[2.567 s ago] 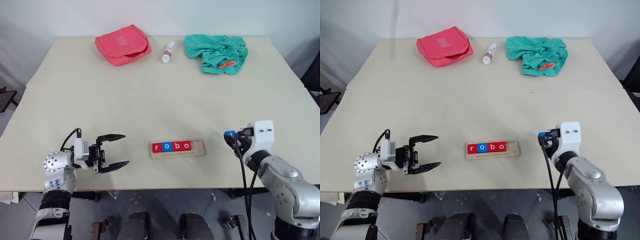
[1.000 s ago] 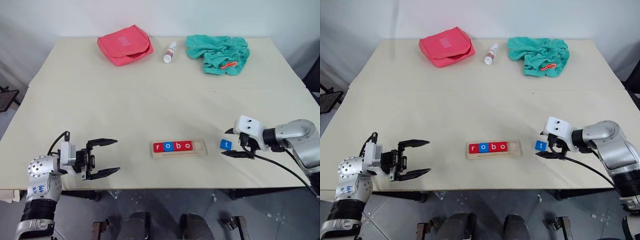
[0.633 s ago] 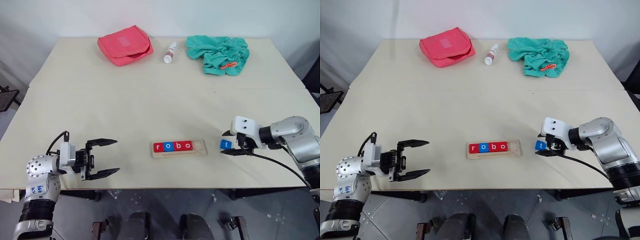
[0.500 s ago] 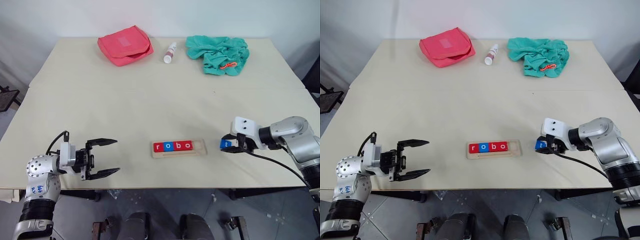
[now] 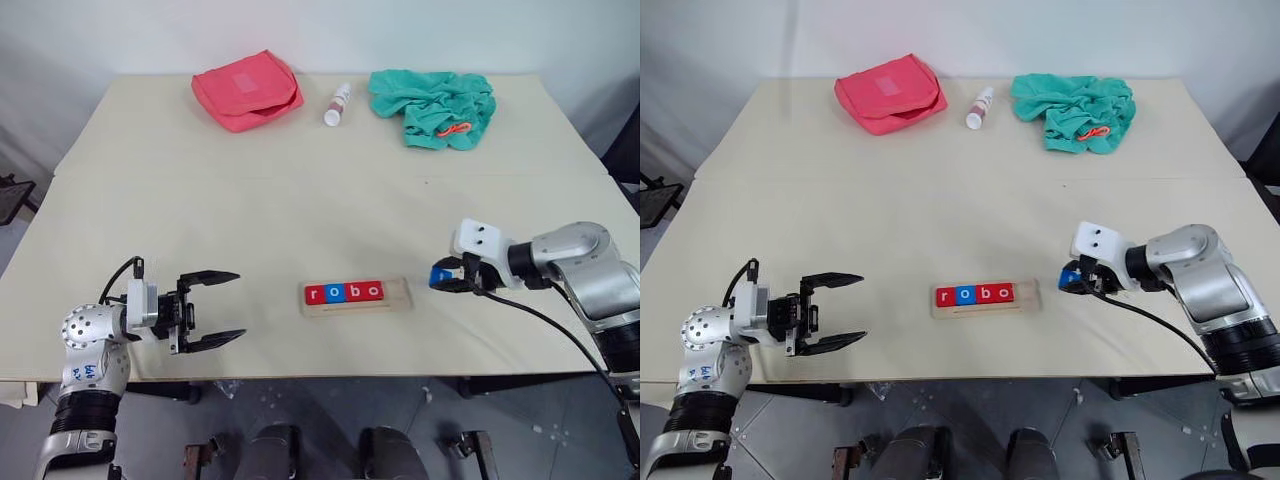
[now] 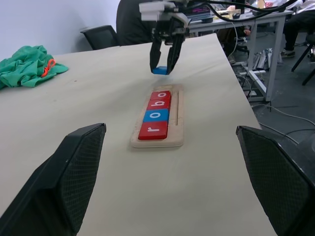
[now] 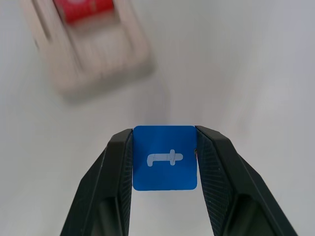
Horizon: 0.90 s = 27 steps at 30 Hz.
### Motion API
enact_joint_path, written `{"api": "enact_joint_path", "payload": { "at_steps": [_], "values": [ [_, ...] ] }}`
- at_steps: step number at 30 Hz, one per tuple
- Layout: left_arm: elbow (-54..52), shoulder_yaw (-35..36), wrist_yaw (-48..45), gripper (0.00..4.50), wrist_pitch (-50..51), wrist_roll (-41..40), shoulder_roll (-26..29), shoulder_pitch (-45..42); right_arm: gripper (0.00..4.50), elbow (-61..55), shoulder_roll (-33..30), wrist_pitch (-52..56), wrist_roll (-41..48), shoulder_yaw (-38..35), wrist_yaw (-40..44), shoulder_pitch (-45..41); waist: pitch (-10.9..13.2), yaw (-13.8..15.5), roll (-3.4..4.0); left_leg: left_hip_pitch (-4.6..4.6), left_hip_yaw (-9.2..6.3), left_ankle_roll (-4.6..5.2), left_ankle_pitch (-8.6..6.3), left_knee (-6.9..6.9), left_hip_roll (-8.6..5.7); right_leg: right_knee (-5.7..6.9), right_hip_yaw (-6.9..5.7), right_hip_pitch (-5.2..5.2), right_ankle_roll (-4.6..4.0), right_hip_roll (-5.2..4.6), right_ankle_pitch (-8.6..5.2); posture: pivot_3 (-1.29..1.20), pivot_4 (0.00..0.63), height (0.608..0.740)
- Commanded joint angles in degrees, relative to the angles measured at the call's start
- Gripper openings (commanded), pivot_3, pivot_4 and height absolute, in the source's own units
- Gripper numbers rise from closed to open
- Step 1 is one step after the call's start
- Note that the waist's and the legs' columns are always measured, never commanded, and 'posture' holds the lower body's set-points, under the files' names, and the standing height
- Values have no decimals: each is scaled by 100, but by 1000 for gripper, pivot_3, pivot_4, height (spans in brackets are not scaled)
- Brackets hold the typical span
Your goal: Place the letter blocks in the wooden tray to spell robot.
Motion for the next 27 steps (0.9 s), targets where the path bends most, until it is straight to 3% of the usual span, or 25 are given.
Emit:
{"api": "enact_joint_path", "payload": {
  "at_steps": [1,13,27],
  "values": [
    [92,-28,-284,4500,-90,37,-34,-113,1462,-699,151,356,138,92,114,-236,0,-6,0,0,1,0,0,0,0,1,0,-2,0,0,0,0,150,740],
    [151,-65,-275,4500,-138,51,-107,-184,1462,-139,656,-19,-424,940,349,-847,0,-6,0,-5,-6,0,0,2,-5,4,-1,-5,0,-2,0,0,150,740],
    [26,-44,-174,4500,-176,39,-118,-30,1462,-36,815,-125,-510,938,677,-910,0,-6,0,-5,-6,0,0,2,-4,5,-3,-5,0,-2,0,0,150,740]
  ]
}}
